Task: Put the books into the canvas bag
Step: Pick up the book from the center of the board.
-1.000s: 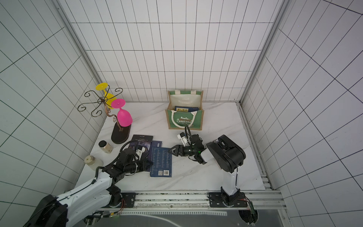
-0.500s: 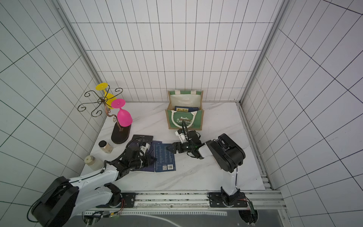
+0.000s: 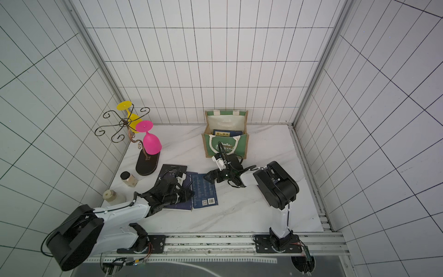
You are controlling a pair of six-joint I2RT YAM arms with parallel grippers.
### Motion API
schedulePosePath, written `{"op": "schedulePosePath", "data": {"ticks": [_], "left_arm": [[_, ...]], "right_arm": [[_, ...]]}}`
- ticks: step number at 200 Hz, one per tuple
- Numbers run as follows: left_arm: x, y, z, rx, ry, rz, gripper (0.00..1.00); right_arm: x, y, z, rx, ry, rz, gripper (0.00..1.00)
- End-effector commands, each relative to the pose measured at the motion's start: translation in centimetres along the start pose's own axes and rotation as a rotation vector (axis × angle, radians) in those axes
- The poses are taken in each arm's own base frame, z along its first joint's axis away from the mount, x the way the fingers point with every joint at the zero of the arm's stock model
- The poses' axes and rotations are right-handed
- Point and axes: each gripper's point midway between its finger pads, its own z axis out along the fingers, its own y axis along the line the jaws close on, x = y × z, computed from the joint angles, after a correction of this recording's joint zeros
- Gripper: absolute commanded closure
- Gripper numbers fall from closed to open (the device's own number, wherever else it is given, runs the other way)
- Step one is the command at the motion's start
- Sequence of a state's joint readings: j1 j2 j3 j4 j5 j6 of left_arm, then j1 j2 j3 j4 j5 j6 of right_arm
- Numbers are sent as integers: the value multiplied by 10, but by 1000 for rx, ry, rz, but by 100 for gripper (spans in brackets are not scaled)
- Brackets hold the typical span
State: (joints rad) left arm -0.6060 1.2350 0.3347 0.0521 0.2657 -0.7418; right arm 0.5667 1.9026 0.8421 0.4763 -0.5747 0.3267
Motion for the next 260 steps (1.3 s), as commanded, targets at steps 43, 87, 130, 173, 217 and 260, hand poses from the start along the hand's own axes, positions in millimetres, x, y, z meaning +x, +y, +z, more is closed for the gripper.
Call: {"op": "schedulePosePath", "data": {"ticks": [43,87,130,173,217,260], "left_arm": [[62,81,-4,-339,192,-50,100],[59,79,3,-338,177,-51,100],[81,88,26,-315,270,-75,100],[77,77,34,-258,267,-52,100],[73,69,36,-231,257,-33,100],[74,60,41,-185,273,-13,100]], "right_arm": [[89,-15,-5,-45,338,79,14],[92,32,-24,-266,292,96,22],[91,55,-39,-369,269,90,34],[100,64,-51,-359,266,97,48],[95,83,-67,-435,222,76,58],[88,99,-80,-481,192,3,57]]}}
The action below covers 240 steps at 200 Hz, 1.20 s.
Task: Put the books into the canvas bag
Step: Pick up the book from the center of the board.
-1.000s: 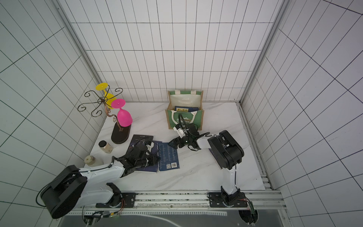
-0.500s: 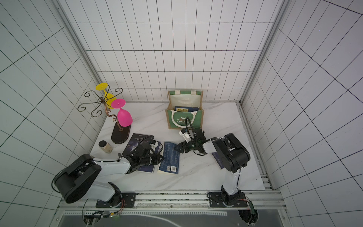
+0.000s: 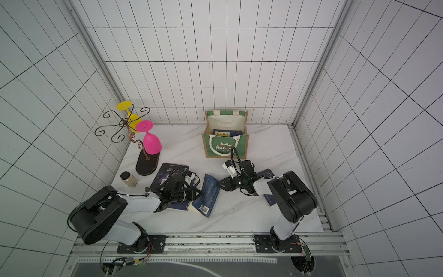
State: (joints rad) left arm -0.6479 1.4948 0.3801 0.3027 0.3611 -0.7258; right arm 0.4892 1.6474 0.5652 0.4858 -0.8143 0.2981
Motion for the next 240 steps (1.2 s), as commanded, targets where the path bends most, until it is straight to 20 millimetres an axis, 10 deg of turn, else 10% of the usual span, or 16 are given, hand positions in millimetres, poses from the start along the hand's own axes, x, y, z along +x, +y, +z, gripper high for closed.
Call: {"op": "schedulePosePath", "data": {"ticks": [1,112,190,240], "left_arm": [[72,77,-1,-282,210,-88,100],[43,29,-14,-174,136,21,100],[-23,-56,-95,-79,-84,174,35],[-68,-67,-172,-87,-301,196,3]], "right_arm": [[43,66,-2,-303,160,-4,57],[22,48,-2,-172,92,117,100],[-57,118,-75,-143,-122,-62,100],[-158,179,-142,-111,-375,-216,100]]}}
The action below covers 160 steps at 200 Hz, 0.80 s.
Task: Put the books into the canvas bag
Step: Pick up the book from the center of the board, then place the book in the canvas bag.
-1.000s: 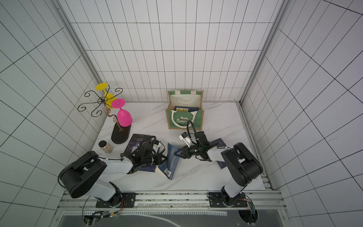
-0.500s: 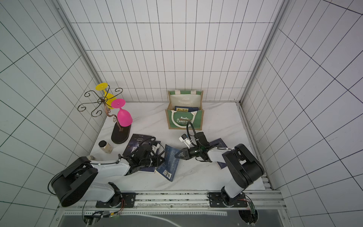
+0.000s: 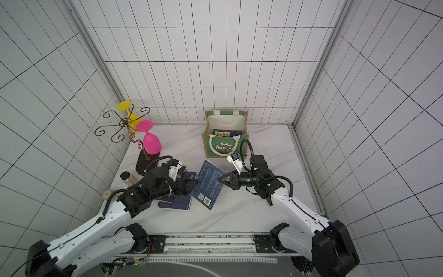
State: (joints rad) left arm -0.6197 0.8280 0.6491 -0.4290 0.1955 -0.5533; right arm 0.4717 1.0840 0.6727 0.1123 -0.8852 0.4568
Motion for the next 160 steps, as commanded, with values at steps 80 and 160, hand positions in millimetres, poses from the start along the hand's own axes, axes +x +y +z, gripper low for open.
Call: {"op": "schedulePosePath", "data": {"ticks": [80,160], "left_arm": [[-30,-10,-65,25,-6,161,3],[-27,-11,-64,52,-27,158,3]], "right_arm": [[-287,2,-103,460,-682,-187,100],[-282,-91,-102,701,-732,10,100]]}}
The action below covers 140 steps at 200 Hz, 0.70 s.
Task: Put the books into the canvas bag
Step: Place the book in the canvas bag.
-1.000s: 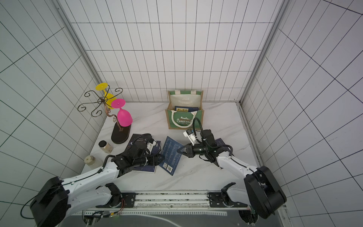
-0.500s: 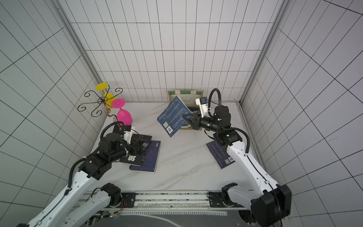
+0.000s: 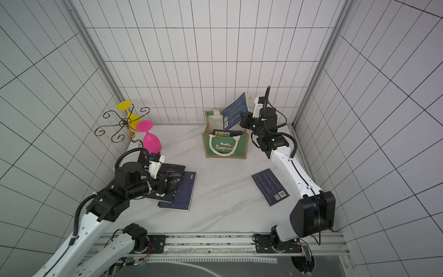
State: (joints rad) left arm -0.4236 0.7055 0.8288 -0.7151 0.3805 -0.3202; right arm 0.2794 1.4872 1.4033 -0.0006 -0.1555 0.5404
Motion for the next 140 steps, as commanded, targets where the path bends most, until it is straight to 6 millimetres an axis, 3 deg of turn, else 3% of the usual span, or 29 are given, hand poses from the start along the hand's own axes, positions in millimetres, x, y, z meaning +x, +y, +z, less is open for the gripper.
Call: {"op": "schedulePosePath", "data": {"ticks": [1,57,89,118,140], "left_arm": [[3,-1,1,17,3,19,3],[0,4,2,3,-12,5,2],[-2,5,0,-5,-24,4,3],[-3,4,-2,-4,-34,8,3],[-3,5,-2,-7,-36,7,3]], "right_arm": [[-23,3,-4,12,-97,29,100],[30,6,30,75,-39,85,100],[55,10,35,138,-45,111,100],[79,0,46,164,-5,146,100],[86,-6,51,185,5,165,100]]}}
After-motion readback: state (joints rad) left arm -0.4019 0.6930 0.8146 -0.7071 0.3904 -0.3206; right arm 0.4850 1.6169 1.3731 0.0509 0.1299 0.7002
